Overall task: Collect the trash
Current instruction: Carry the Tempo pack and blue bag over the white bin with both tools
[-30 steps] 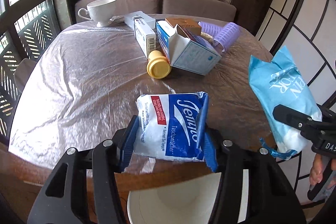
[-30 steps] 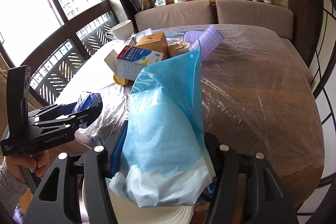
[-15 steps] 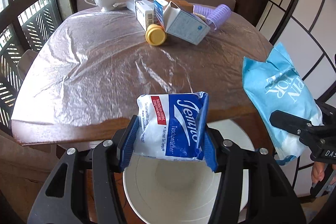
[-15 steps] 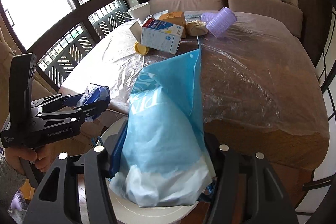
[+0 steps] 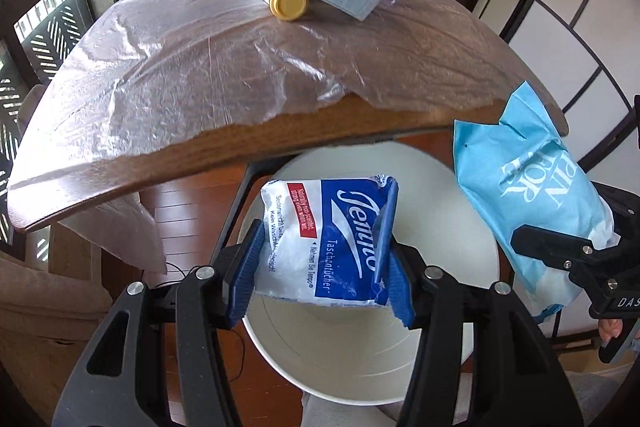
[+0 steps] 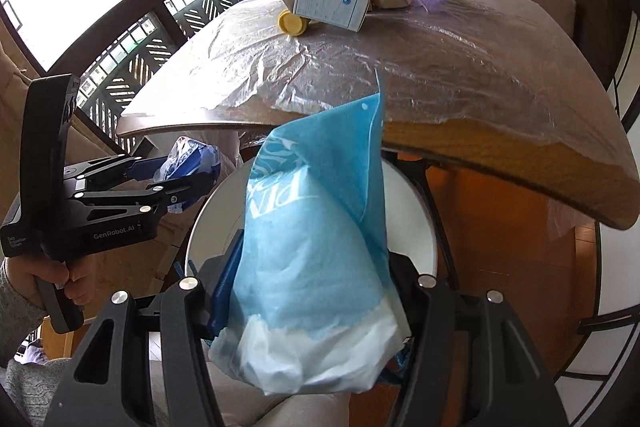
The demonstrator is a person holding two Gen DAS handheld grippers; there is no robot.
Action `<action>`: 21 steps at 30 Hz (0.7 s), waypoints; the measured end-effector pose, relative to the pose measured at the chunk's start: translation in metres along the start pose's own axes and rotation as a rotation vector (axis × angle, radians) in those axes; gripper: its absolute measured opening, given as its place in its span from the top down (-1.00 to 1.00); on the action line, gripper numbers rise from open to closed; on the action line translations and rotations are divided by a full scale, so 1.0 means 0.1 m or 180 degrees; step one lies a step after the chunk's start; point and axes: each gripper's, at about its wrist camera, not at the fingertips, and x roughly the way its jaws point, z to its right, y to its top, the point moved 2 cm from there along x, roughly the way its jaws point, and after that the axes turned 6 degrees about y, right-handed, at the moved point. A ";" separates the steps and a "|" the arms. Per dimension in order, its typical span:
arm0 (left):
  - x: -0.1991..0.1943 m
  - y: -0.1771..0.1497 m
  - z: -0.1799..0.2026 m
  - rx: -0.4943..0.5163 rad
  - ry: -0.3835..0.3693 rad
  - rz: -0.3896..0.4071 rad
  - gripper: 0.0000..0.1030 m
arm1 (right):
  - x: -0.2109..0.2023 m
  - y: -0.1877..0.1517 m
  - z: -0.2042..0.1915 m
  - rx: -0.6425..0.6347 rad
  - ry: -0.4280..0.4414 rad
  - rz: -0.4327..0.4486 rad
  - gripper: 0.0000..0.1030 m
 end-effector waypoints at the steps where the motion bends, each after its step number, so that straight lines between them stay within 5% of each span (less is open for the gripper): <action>1: 0.01 -0.03 0.00 0.0030 0.0001 -0.0016 -0.08 | 0.02 -0.04 0.00 0.0013 -0.0009 -0.0026 -0.12; 21: 0.44 -0.38 0.18 0.0271 -0.0020 -0.0346 -0.08 | 0.50 -0.30 0.11 0.0093 -0.0252 -0.0401 -0.12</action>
